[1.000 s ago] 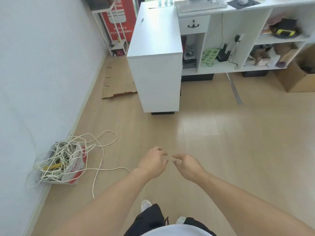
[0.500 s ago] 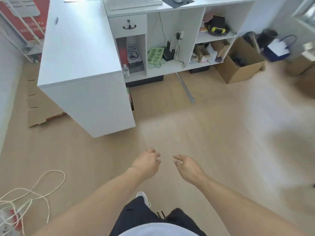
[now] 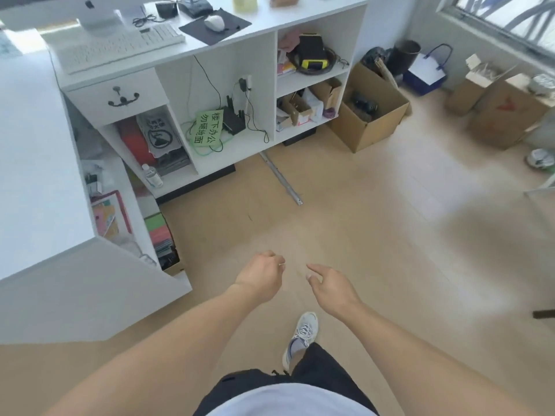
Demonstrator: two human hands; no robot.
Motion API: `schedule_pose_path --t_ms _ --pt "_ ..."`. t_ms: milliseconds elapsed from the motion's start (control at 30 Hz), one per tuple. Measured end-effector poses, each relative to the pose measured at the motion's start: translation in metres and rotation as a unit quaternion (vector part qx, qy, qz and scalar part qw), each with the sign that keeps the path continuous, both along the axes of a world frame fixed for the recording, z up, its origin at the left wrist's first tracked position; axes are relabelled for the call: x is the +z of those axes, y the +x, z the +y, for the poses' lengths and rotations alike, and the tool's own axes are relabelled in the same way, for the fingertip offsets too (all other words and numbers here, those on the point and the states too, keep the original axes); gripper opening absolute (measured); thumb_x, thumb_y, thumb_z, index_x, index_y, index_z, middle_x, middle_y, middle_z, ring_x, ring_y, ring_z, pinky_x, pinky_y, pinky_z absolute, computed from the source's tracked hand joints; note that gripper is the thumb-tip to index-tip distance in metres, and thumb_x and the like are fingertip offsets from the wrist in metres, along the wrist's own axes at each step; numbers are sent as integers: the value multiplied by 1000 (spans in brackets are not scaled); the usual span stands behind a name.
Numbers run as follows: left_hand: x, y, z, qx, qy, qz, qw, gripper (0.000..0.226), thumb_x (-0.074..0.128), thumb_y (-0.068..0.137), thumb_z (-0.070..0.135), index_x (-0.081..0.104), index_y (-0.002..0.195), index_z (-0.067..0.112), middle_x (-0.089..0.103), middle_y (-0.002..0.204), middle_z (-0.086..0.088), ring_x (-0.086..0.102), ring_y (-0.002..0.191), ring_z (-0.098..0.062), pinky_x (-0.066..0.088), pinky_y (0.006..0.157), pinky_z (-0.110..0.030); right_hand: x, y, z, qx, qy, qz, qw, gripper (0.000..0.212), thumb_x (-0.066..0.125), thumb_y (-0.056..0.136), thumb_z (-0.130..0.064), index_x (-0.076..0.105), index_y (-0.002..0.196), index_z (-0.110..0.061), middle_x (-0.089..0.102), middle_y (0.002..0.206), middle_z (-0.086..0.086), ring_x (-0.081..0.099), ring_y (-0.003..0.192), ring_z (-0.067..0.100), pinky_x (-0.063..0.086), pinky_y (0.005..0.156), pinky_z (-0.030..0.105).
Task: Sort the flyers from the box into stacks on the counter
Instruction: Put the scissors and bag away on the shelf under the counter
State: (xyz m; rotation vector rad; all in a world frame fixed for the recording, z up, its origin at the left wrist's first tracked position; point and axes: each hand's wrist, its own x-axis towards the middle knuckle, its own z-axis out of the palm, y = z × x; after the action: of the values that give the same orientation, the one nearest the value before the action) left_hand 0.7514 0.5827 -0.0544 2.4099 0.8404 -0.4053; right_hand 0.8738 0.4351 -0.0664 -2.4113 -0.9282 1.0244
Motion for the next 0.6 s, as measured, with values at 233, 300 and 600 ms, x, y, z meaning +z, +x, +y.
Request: schedule_pose_path --t_ms 233,300,600 --pt "30 131 57 9 10 -37 999 40 35 110 26 52 145 16 49 147 -5 41 137 -26 39 107 -36 23 135 63 -15 -1 -18 1000 44 46 104 -31 53 147 -22 53 151 -3 45 141 17 36 112 27" --pt "32 162 81 15 15 -41 999 39 36 109 23 52 144 17 48 147 -4 40 137 -26 39 108 -38 26 162 88 -14 9 -16 1000 45 45 104 -32 52 147 -23 53 150 -4 47 140 16 38 111 28" --pt "14 284 209 39 5 -54 998 41 36 107 19 51 145 21 40 153 -2 36 140 -24 40 108 -42 18 285 220 4 10 -36 999 44 48 103 -33 52 147 -25 50 153 -2 45 142 19 38 112 28"
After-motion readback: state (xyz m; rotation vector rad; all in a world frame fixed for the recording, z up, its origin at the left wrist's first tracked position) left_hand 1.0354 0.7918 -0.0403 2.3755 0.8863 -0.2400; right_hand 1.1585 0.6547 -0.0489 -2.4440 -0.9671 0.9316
